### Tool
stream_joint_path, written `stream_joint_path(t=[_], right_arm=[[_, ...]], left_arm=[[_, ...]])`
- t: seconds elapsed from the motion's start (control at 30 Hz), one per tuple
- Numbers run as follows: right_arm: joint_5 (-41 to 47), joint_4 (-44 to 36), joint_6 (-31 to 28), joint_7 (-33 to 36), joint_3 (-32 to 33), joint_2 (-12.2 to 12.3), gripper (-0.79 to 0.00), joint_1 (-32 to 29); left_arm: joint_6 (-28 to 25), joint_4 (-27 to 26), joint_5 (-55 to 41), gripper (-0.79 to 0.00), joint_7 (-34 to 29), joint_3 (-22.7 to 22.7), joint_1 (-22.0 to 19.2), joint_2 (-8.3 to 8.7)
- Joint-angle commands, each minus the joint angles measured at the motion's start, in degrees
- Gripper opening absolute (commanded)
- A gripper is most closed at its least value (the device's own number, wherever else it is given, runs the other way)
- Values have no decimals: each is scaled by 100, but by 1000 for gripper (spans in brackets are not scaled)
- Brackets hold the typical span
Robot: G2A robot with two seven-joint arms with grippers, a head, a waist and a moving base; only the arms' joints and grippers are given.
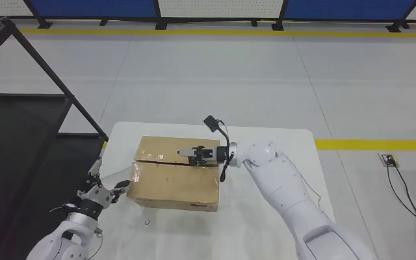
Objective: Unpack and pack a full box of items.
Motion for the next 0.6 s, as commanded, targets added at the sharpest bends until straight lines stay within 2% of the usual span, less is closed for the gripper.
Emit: stream_joint_path(t=[0.0, 0.1, 0.23, 0.4, 0.57], right_arm=[[39, -32, 8, -31, -13, -13, 0, -11], [55, -71, 144, -184, -56, -45, 0, -10], [225, -114, 445, -358, -62, -95, 0, -12], [480, -145, 1018, -204, -128, -183, 0, -26], [438, -171, 1133, -247, -226, -225, 0, -94]], left_arm=[[-6, 84, -35, 0, 12, -118, 59, 8], [-22, 224, -1, 0, 49, -241, 171, 21], [-299, 457, 380, 0, 210, -227, 240, 30], [-563, 892, 599, 0, 516, -73, 58, 18], [-545, 1393, 661, 0, 900, 151, -299, -3]])
